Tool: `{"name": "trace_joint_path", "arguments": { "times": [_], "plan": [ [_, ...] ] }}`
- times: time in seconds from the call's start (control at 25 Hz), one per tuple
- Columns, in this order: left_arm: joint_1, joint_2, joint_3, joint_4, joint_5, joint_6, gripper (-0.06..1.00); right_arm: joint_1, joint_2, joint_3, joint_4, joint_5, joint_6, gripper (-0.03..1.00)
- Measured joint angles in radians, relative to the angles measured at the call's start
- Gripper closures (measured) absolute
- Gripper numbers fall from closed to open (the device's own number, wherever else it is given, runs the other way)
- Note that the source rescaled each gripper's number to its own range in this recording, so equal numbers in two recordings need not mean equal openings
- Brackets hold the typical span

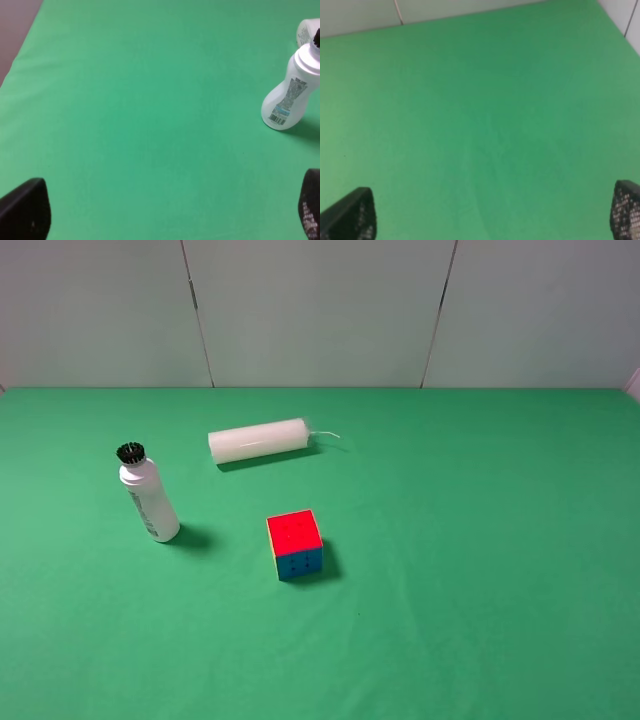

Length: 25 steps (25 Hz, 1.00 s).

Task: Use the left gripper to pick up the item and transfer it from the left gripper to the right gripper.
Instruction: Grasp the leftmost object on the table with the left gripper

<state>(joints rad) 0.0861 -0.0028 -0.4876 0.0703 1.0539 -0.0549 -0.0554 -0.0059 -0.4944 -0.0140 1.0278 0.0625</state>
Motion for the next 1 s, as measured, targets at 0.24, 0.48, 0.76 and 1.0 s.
{"name": "trace_joint_path", "arguments": {
  "times": [0.24, 0.48, 0.76, 1.0],
  "plan": [
    [0.0, 0.0, 0.0, 0.0, 0.0, 0.0, -0.06, 0.0, 0.0, 0.0, 0.0, 0.0, 0.0, -0.03],
    [0.0, 0.0, 0.0, 0.0, 0.0, 0.0, -0.06, 0.0, 0.0, 0.0, 0.0, 0.0, 0.0, -0.03],
    [0.0, 0.0, 0.0, 0.0, 0.0, 0.0, -0.06, 0.0, 0.0, 0.0, 0.0, 0.0, 0.0, -0.03],
    [0.0, 0.0, -0.001, -0.004, 0.001, 0.001, -0.06, 0.0, 0.0, 0.0, 0.0, 0.0, 0.0, -0.03]
  ]
}}
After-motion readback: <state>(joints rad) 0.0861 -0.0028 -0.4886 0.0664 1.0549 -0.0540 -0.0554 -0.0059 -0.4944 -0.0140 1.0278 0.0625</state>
